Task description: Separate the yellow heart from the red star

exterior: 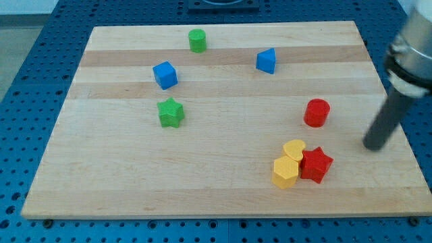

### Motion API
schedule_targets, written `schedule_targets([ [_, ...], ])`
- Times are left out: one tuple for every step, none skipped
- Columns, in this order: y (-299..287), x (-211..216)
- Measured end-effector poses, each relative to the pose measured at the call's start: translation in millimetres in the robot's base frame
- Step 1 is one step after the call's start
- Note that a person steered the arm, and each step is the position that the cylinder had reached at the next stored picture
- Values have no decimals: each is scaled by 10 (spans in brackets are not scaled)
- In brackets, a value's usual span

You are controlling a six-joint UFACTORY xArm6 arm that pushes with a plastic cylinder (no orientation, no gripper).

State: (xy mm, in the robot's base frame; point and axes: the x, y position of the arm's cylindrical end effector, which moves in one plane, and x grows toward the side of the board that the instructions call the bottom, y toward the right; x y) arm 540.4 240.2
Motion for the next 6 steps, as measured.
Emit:
schedule_targets([
  [-258, 593],
  [-783, 597],
  [-1266, 312],
  [-1383, 52],
  [-1263, -195],
  [-1500, -199],
])
